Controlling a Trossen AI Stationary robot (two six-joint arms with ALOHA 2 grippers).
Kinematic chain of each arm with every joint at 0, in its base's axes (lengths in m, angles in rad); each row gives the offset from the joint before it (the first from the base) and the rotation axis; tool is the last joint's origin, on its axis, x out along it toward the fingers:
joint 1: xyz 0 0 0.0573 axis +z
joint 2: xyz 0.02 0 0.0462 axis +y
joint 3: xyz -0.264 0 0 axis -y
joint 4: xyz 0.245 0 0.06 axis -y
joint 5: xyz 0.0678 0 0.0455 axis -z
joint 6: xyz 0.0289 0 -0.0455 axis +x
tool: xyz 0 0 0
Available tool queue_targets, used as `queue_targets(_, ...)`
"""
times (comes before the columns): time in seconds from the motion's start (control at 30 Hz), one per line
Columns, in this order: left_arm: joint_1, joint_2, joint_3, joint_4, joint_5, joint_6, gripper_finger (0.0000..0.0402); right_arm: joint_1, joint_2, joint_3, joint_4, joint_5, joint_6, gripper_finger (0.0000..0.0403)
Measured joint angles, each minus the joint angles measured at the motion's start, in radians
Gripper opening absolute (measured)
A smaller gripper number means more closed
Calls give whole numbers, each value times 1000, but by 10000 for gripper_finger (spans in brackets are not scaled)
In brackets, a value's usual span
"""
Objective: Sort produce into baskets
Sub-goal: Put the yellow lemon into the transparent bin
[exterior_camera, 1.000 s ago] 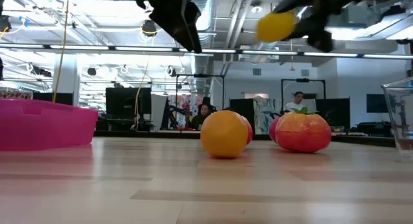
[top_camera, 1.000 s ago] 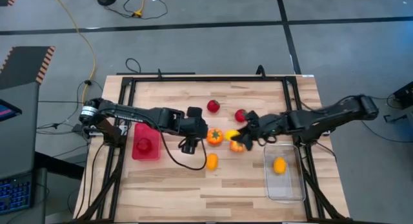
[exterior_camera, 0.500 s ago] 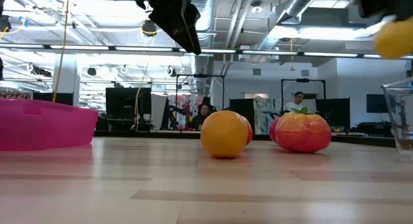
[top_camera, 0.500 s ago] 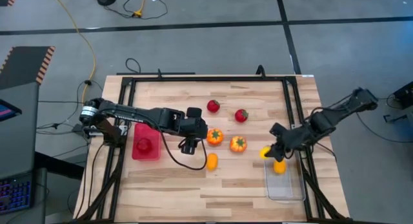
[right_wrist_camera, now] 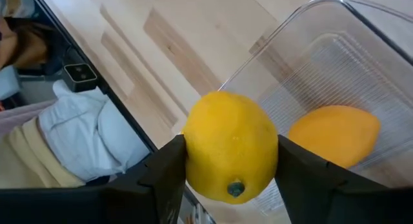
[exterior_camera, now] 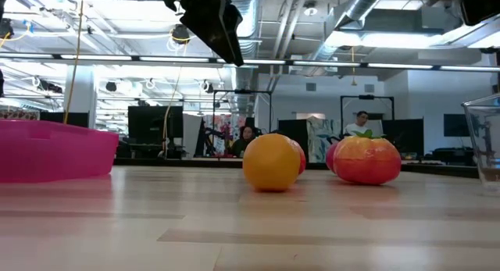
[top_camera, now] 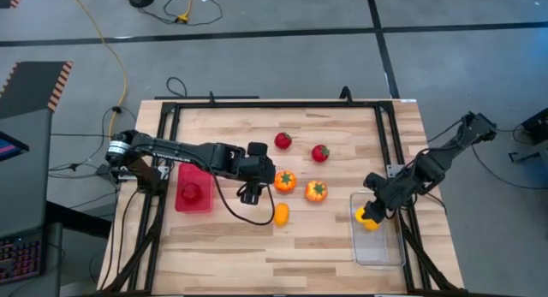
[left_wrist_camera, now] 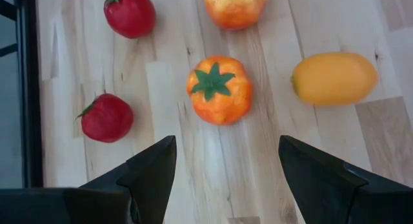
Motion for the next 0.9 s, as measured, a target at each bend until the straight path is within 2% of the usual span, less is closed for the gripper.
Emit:
queue_targets(0.33, 0, 0, 0, 0, 1, 0, 261, 2, 0, 0, 6, 0, -11, 246)
queue_targets(0.6, 0, 5, 0, 21, 120, 8, 261, 2, 0, 0, 7, 1, -54, 246)
queue_targets(0.9, 1, 6, -1, 28, 120, 8, 261, 2, 0, 0, 7, 1, -54, 246)
